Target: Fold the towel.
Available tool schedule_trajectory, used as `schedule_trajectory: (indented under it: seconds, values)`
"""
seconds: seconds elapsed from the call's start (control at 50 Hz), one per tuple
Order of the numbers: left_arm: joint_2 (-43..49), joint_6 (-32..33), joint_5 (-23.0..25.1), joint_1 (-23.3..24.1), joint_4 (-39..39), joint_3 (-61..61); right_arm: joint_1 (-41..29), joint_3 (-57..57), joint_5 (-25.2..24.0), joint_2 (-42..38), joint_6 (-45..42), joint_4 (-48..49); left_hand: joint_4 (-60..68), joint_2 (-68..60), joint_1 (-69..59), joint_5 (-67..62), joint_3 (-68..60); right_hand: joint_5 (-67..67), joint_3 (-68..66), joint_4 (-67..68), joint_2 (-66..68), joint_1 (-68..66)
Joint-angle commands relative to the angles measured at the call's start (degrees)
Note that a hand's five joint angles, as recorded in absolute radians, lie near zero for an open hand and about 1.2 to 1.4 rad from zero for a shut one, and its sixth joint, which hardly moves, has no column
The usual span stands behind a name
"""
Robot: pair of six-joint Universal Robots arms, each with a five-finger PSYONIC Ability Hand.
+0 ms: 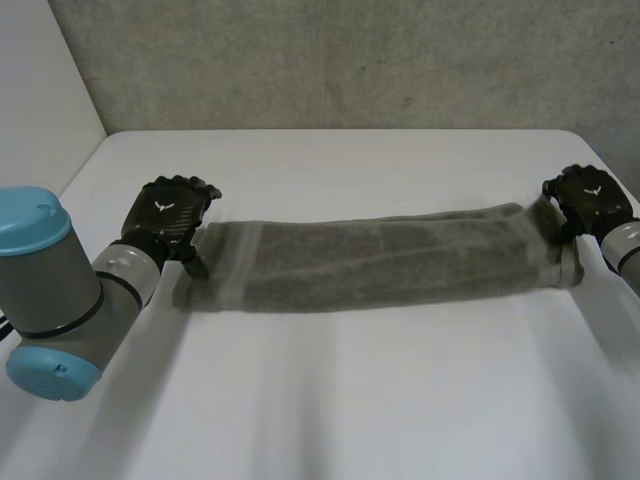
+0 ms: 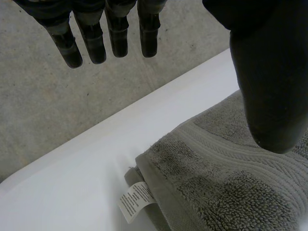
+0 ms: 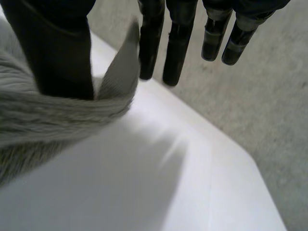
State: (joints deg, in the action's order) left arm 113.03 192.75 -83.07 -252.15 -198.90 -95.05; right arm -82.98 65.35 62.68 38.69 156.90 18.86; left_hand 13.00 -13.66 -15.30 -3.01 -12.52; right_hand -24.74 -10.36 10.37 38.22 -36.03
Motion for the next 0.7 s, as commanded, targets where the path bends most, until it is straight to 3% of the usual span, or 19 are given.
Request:
schedule_trajectory:
  seconds: [0.02, 0.3, 0.52, 0.7]
  values:
    - [0.00, -0.01, 0.01, 0.08, 0.00, -0.23, 0.01, -1.89, 2.27, 1.19, -3.62, -6.19, -3.00, 2.94, 4.58, 2.29, 2.52, 24.74, 0.36, -0.37, -28.22, 26.03]
    - [-0.26, -0.01, 0.01, 0.08, -0.09, -0.49, 0.36, 10.84, 2.10, 21.32, 1.30, -10.85, -3.00, 2.94, 4.58, 2.29, 2.52, 24.74, 0.36, -0.37, -28.22, 26.03]
    - [-0.44, 0.08, 0.01, 0.08, -0.09, -0.67, 4.22, 20.78, -4.31, 23.62, 0.78, -15.17, -3.00, 2.94, 4.59, 2.29, 2.52, 24.74, 0.36, -0.37, -28.22, 26.03]
    - [-0.44, -0.01, 0.01, 0.17, -0.09, -0.76, 5.80, 26.66, -4.67, 24.59, -2.20, -14.47, -3.00, 3.10, 4.75, 2.46, 2.52, 24.74, 0.36, -0.37, -28.22, 26.03]
